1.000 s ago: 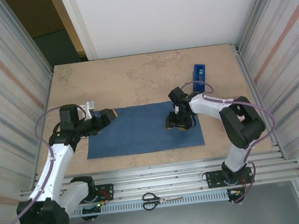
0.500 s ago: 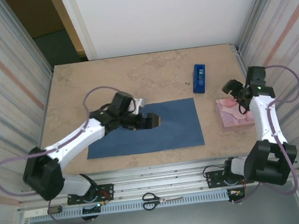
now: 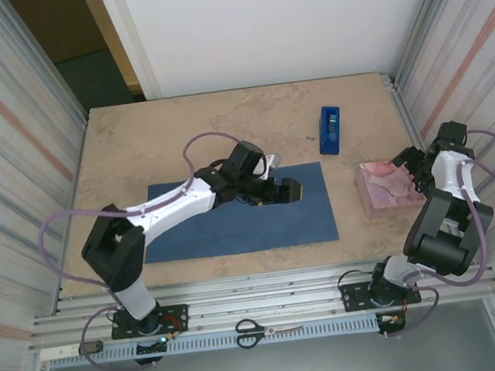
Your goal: Wrap the gift box in paper
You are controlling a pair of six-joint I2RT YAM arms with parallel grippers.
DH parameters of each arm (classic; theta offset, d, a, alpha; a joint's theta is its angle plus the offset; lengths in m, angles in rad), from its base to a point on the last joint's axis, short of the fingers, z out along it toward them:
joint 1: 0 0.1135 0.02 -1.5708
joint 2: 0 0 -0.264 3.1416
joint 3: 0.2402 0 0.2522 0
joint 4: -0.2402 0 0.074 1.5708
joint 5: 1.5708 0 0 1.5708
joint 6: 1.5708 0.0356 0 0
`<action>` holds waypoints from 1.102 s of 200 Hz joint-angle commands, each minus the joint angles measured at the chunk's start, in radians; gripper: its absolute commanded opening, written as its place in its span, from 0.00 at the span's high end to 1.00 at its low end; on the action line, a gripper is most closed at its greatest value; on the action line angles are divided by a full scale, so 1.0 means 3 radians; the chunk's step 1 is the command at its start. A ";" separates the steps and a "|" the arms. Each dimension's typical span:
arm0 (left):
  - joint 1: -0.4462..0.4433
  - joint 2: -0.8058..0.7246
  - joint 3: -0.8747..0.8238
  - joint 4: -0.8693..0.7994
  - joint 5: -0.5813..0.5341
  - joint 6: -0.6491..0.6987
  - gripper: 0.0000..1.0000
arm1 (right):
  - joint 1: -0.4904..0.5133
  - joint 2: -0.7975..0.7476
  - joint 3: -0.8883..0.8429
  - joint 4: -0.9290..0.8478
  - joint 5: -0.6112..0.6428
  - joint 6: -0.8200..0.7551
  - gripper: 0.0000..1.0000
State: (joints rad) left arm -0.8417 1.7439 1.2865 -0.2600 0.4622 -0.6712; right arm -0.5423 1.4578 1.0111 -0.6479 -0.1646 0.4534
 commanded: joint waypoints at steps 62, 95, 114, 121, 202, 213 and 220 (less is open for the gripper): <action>-0.0189 0.1041 0.1115 0.0189 0.0244 -0.0270 0.06 | 0.0381 -0.0578 -0.0248 -0.0338 -0.0592 0.0015 0.06; -0.0278 0.1599 0.1719 0.0135 0.0189 -0.0427 0.09 | 0.0218 -0.0491 0.0015 -0.0366 -0.0327 -0.0124 0.03; -0.0308 0.1933 0.2163 0.0077 0.0221 -0.0503 0.09 | 0.0024 -0.0382 -0.0006 -0.0192 -0.0471 -0.0109 0.02; -0.0324 0.2050 0.2327 0.0069 0.0233 -0.0514 0.09 | -0.0031 -0.0336 -0.0008 -0.0153 -0.0529 -0.0104 0.02; -0.0370 0.2968 0.3505 -0.0190 0.0318 -0.0685 0.13 | -0.0182 0.0286 -0.0127 0.0249 -0.1093 -0.0328 0.02; -0.0374 0.2995 0.3516 -0.0217 0.0290 -0.0687 0.13 | -0.0182 0.0353 -0.0148 0.0277 -0.1146 -0.0360 0.02; -0.0371 0.3020 0.3535 -0.0202 0.0314 -0.0687 0.13 | -0.0178 0.0398 -0.0152 0.0269 -0.1187 -0.0382 0.02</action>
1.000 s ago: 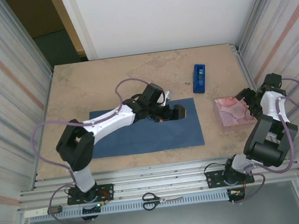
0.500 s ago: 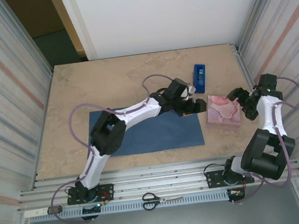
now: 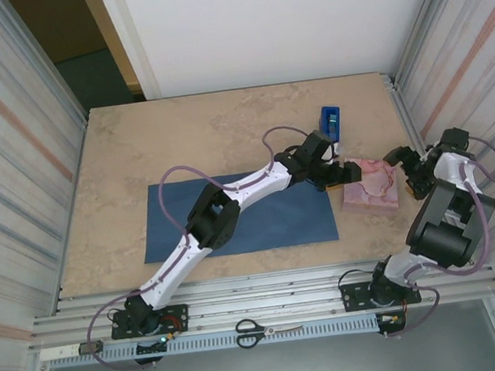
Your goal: Wrap the gift box in paper
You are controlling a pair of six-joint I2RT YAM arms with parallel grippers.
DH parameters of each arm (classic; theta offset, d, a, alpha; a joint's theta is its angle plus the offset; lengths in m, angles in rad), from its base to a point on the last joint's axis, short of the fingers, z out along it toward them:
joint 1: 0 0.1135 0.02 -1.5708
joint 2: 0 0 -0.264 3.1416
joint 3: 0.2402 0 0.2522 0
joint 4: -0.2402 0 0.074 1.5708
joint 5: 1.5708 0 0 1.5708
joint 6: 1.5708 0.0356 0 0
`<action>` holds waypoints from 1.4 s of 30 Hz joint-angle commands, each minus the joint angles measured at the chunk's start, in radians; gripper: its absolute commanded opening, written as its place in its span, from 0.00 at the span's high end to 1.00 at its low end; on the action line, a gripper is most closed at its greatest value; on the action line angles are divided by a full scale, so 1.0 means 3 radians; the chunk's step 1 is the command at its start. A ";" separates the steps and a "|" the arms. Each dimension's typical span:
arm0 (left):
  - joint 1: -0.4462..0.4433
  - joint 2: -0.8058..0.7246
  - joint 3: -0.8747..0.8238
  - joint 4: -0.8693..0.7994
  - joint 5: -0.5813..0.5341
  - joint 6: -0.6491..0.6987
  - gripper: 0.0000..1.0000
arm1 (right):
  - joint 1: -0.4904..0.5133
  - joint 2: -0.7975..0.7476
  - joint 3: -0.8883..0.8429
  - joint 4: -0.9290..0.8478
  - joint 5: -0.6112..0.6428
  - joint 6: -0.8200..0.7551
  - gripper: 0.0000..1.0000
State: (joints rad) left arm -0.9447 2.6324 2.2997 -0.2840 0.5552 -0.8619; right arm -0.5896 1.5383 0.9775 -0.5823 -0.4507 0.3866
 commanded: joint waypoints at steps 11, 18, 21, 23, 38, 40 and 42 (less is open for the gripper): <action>-0.0117 0.0286 0.0510 -0.0039 0.0414 -0.0051 0.27 | 0.0058 0.0073 -0.0159 -0.0104 -0.0831 -0.0115 0.17; -0.0118 0.0080 0.0494 -0.0154 0.0563 0.0107 0.36 | 0.0240 -0.0497 -0.0221 -0.0188 -0.1052 0.0132 0.22; -0.0100 -0.0131 0.0352 -0.0210 0.0541 0.0234 0.39 | 0.0399 -0.0684 -0.0206 -0.0281 -0.1036 0.0205 0.22; -0.0097 -0.0269 0.0217 -0.0210 0.0502 0.0288 0.40 | 0.0468 -0.0776 -0.0199 -0.0320 -0.1019 0.0274 0.22; 0.0102 -0.1412 -0.1251 0.0318 0.0437 0.0335 0.40 | 0.1164 -0.1334 -0.0186 -0.0287 -0.0700 0.0859 0.26; 0.0106 -0.1490 -0.1343 0.0406 0.0417 0.0296 0.40 | 0.1206 -0.1341 -0.0166 -0.0308 -0.0712 0.0876 0.26; 0.0116 -0.1592 -0.1406 0.0419 0.0393 0.0261 0.40 | 0.1249 -0.1344 -0.0142 -0.0316 -0.0794 0.0914 0.27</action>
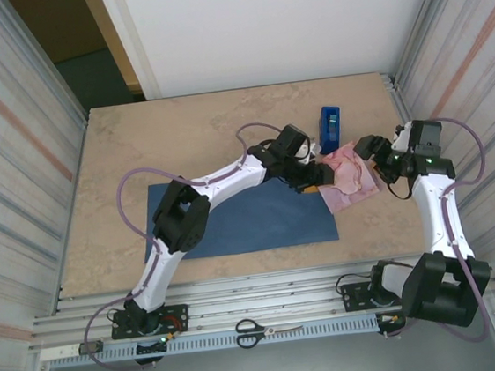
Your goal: Wrap the gift box in paper
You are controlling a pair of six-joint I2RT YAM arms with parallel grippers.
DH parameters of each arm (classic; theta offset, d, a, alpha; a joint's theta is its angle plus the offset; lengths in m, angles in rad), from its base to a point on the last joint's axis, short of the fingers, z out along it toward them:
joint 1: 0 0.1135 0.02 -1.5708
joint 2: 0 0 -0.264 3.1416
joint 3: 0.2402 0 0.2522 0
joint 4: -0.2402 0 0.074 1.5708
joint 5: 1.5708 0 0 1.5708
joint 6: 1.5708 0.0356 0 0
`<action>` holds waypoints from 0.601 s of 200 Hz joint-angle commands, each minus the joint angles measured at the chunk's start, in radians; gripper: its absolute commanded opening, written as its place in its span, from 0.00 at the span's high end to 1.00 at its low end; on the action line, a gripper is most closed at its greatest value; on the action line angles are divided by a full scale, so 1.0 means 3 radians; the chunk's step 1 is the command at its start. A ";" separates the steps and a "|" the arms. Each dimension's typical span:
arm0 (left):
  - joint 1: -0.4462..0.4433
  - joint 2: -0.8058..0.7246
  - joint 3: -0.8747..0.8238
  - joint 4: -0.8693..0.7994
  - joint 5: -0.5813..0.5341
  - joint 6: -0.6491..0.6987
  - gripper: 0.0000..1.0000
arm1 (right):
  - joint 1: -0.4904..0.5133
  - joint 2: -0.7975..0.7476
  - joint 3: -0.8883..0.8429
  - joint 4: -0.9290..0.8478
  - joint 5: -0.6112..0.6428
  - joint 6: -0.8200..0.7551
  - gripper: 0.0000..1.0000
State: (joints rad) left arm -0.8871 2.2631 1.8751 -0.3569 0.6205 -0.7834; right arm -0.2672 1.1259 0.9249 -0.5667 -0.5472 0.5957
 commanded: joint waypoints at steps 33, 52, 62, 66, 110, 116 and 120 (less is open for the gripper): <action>0.0002 -0.0757 -0.0284 0.0617 0.0030 0.0079 0.39 | 0.0472 0.0055 0.0093 -0.0368 -0.0422 0.0374 0.27; 0.0036 -0.0928 -0.0471 0.0643 -0.0017 0.0093 0.39 | 0.0658 0.0074 0.0094 -0.0275 -0.0412 0.0515 0.27; 0.0060 -0.1015 -0.0535 0.0625 -0.0014 0.0091 0.39 | 0.0773 0.0097 0.0126 -0.0279 -0.0350 0.0551 0.27; 0.0070 -0.1052 -0.0566 0.0616 -0.0013 0.0093 0.38 | 0.0818 0.0105 0.0139 -0.0284 -0.0325 0.0566 0.27; 0.0222 -0.1554 -0.1068 0.0436 0.0006 0.0240 0.36 | 0.1307 0.0329 0.0140 -0.0045 -0.0220 0.0858 0.27; 0.0247 -0.1622 -0.1140 0.0401 0.0023 0.0274 0.36 | 0.1383 0.0372 0.0141 -0.0004 -0.0195 0.0910 0.28; 0.0267 -0.1671 -0.1182 0.0352 0.0016 0.0281 0.36 | 0.1439 0.0397 0.0143 0.0020 -0.0169 0.0940 0.28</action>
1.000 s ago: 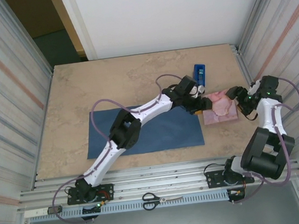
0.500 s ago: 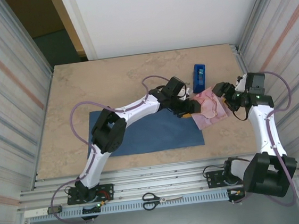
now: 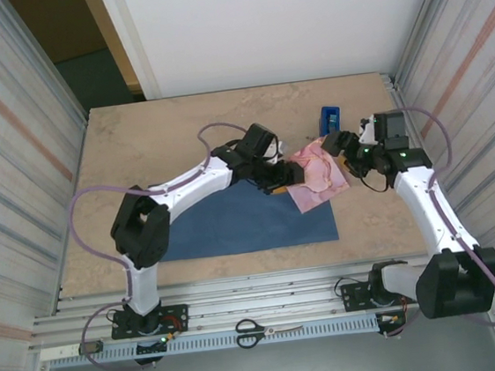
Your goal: Wrap the gift box in paper
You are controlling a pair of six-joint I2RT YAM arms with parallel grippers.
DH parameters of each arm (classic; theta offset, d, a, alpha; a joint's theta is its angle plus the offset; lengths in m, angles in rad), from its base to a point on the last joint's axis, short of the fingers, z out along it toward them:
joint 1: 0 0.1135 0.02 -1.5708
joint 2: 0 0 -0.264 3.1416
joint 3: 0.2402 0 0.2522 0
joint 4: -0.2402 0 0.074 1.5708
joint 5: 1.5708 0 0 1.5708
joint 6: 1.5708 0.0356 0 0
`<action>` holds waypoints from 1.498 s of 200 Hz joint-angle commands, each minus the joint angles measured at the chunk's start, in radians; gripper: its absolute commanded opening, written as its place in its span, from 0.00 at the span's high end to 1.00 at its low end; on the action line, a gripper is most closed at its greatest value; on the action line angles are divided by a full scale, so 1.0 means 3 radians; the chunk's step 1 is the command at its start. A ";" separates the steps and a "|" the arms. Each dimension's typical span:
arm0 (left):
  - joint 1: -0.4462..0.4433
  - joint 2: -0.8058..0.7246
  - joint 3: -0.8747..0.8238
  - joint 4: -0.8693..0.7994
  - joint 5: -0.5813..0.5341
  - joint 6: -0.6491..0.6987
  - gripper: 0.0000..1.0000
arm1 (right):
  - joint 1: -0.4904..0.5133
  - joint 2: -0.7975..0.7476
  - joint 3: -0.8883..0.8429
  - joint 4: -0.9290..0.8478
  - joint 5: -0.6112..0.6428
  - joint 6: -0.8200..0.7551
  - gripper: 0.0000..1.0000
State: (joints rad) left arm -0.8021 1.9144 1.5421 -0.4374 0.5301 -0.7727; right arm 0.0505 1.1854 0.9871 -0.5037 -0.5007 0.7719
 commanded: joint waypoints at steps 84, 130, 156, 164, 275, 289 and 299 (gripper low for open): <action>0.0386 -0.0895 -0.1142 0.0521 0.0214 0.0296 0.35 | 0.1022 0.0867 -0.0259 0.0434 -0.0059 0.0685 0.29; 0.0505 -0.0824 -0.1485 0.0533 0.0073 0.0384 0.31 | 0.1176 0.1055 -0.0388 0.0411 0.0140 0.0466 0.27; 0.0512 -0.0883 -0.1583 0.0444 -0.0026 0.0432 0.25 | 0.1194 0.0981 -0.0426 0.0375 0.0190 0.0321 0.22; 0.0516 -0.0934 -0.1634 0.0440 -0.0064 0.0443 0.23 | 0.1210 0.0944 -0.0415 0.0345 0.0213 0.0246 0.20; 0.0543 -0.0795 -0.1868 0.0781 0.0206 0.0379 0.28 | 0.1426 0.1013 -0.0554 0.0230 0.0207 -0.0085 0.19; 0.0541 -0.0745 -0.1878 0.0773 0.0172 0.0381 0.26 | 0.1465 0.1010 -0.0536 0.0286 0.0194 -0.0045 0.22; 0.0545 -0.0737 -0.1888 0.0794 0.0174 0.0379 0.26 | 0.1512 0.1004 -0.0496 0.0304 0.0191 -0.0018 0.25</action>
State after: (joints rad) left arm -0.6430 1.6691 0.9894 -0.2249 0.5598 -0.6613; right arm 0.4740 1.4769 0.8295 -0.4301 -0.4229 0.7696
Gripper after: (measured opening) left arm 0.741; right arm 0.776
